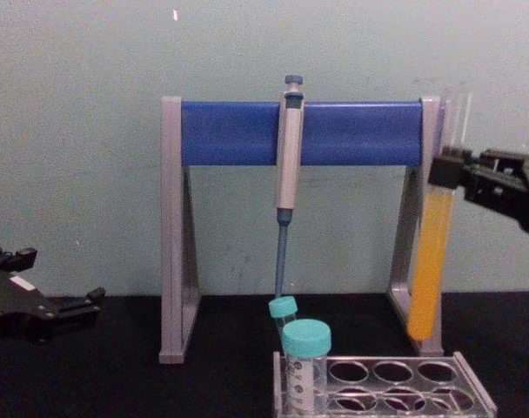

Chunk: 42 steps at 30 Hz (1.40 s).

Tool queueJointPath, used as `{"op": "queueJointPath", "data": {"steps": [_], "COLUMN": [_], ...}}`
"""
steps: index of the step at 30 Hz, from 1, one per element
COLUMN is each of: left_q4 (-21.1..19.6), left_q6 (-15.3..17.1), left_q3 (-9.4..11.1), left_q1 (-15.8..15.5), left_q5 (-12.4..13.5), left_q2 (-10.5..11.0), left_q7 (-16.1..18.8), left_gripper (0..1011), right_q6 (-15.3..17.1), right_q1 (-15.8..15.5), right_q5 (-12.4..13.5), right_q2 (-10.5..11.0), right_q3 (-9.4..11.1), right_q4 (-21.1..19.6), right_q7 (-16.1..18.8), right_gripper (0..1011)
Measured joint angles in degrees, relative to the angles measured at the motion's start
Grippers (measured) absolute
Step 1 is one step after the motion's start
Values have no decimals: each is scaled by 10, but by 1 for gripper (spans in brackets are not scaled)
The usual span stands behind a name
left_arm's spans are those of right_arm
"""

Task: Pick up the test tube from the test tube rack, shake it, then place it back into the test tube rack.

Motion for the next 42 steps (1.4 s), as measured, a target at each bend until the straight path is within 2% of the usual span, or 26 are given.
{"op": "queueJointPath", "data": {"steps": [15, 42], "left_q4": [0, 0], "left_q6": [0, 0], "left_q3": [0, 0], "left_q1": [0, 0], "left_q5": [0, 0], "left_q2": [0, 0], "left_q7": [0, 0], "left_gripper": [1001, 1002], "right_q6": [1, 7], "right_q1": [13, 33], "right_q5": [-20, -59], "right_q2": [-24, -57], "right_q3": [-18, -35], "right_q4": [31, 90], "right_q7": [4, -12], "right_gripper": [221, 221]}}
